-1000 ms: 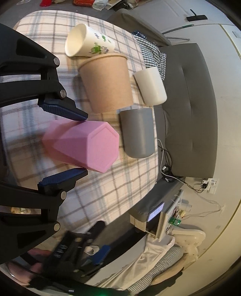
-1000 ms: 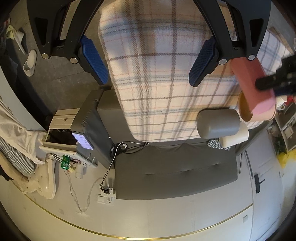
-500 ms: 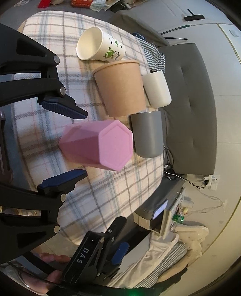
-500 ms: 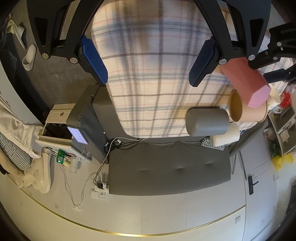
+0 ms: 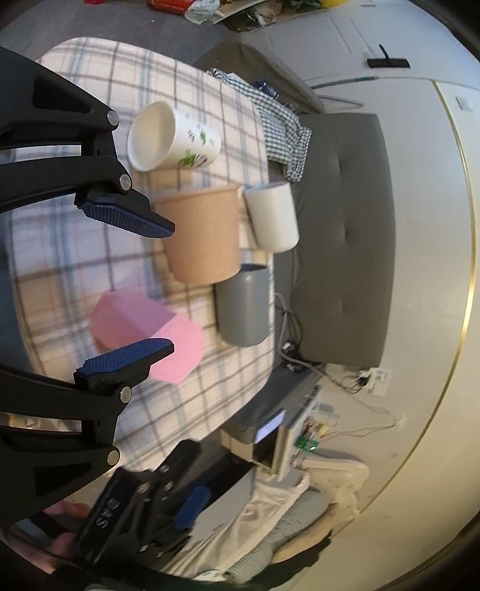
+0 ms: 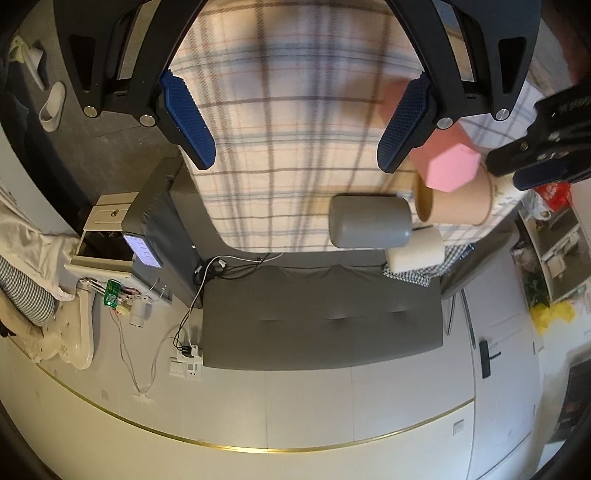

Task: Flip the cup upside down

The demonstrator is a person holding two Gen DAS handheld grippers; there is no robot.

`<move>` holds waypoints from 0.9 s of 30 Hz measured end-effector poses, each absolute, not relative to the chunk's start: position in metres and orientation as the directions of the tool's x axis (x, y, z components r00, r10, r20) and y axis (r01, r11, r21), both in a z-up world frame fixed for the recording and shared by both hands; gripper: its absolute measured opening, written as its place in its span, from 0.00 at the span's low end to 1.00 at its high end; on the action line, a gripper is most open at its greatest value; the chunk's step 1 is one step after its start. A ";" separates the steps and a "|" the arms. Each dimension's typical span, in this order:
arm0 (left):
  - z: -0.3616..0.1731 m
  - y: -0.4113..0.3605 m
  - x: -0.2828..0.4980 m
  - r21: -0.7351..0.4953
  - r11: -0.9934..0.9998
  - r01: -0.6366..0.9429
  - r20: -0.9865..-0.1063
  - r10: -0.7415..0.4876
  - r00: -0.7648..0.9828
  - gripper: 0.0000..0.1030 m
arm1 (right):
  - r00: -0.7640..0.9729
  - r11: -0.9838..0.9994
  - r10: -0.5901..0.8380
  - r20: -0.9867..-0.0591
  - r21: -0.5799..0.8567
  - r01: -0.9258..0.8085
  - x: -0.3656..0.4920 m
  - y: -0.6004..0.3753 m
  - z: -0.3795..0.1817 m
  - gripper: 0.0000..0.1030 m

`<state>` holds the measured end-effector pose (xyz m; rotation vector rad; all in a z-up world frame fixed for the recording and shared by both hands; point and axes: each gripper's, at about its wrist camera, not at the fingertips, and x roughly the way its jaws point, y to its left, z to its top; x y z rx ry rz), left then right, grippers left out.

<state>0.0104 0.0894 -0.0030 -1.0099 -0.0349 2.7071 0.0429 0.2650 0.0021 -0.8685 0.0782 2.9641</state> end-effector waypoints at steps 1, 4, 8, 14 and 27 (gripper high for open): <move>-0.002 0.087 0.009 -0.116 -0.971 -0.211 -0.640 0.235 -0.731 0.58 | -0.842 -0.997 0.036 -0.539 0.040 -0.068 0.044 0.264 0.003 0.87; 0.002 0.081 0.012 -0.129 -0.970 -0.208 -0.622 0.242 -0.745 0.58 | -0.840 -0.996 0.028 -0.541 0.051 -0.066 0.045 0.259 0.007 0.87; 0.006 0.073 0.022 -0.097 -0.974 -0.204 -0.586 0.222 -0.779 0.73 | -0.852 -0.998 0.030 -0.523 0.035 -0.057 0.057 0.249 0.011 0.87; 0.006 0.055 0.038 -0.043 -0.985 -0.168 -0.555 0.164 -0.816 0.78 | -0.843 -1.000 0.004 -0.537 0.022 -0.019 0.079 0.241 0.003 0.94; -0.012 0.041 0.080 0.054 -0.995 -0.082 -0.534 0.041 -0.845 0.89 | -0.849 -0.999 -0.029 -0.528 0.001 0.033 0.095 0.234 -0.010 1.00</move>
